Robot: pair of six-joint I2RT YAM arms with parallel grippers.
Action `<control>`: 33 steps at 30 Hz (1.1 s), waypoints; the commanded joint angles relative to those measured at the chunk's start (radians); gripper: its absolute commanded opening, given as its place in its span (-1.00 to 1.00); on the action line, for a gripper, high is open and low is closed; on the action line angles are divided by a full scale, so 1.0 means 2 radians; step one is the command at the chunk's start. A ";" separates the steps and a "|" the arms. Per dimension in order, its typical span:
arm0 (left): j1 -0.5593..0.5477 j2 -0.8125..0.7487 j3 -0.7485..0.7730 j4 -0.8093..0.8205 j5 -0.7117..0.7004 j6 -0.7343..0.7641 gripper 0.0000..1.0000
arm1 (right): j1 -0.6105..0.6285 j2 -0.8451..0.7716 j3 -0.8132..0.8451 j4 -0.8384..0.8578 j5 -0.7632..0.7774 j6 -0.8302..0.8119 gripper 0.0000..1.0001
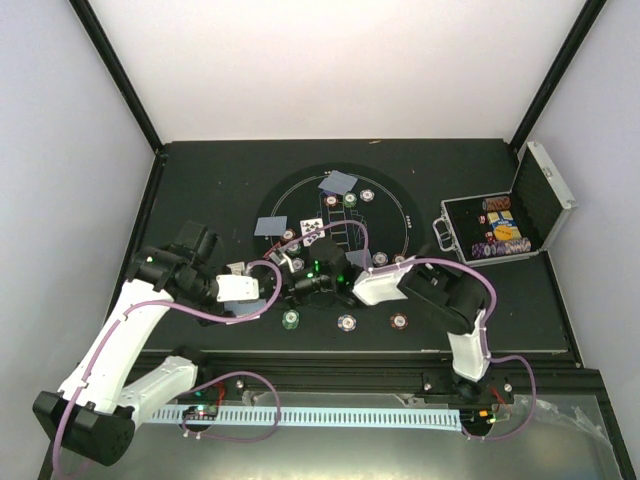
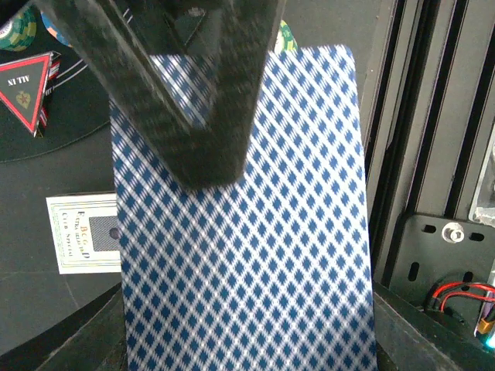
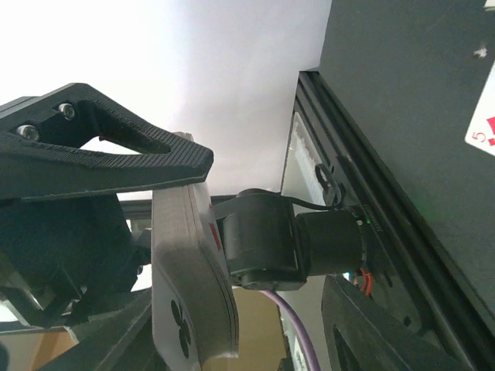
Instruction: Distribute texas hold em gaming equipment
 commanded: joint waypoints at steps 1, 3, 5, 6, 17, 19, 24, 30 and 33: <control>-0.004 -0.002 0.014 0.000 0.011 0.004 -0.97 | -0.013 -0.023 -0.014 -0.076 0.005 -0.043 0.02; -0.004 -0.001 0.013 0.001 0.013 0.004 -0.97 | -0.013 -0.032 -0.016 -0.072 0.004 -0.044 0.01; -0.004 0.000 0.013 0.003 0.014 0.002 -0.97 | -0.013 -0.042 -0.017 -0.068 0.004 -0.039 -0.04; -0.004 0.000 0.012 0.003 0.015 0.002 -0.97 | -0.013 -0.046 -0.019 -0.064 0.004 -0.036 -0.11; -0.004 -0.003 0.008 0.004 0.013 0.003 -0.97 | -0.013 -0.092 -0.022 -0.100 0.004 -0.043 -0.83; -0.004 -0.004 0.008 0.004 0.012 0.003 -0.97 | -0.016 -0.098 -0.020 -0.110 -0.002 -0.046 -0.94; -0.004 -0.005 0.009 0.003 0.012 0.004 -0.97 | -0.048 -0.131 -0.010 -0.221 -0.009 -0.115 -0.98; -0.004 -0.003 0.010 0.001 0.014 0.001 -0.97 | -0.130 -0.146 0.115 -0.586 0.045 -0.373 -0.98; -0.004 -0.004 0.010 0.002 0.014 0.000 -0.97 | -0.149 -0.111 0.224 -0.764 0.217 -0.498 -0.98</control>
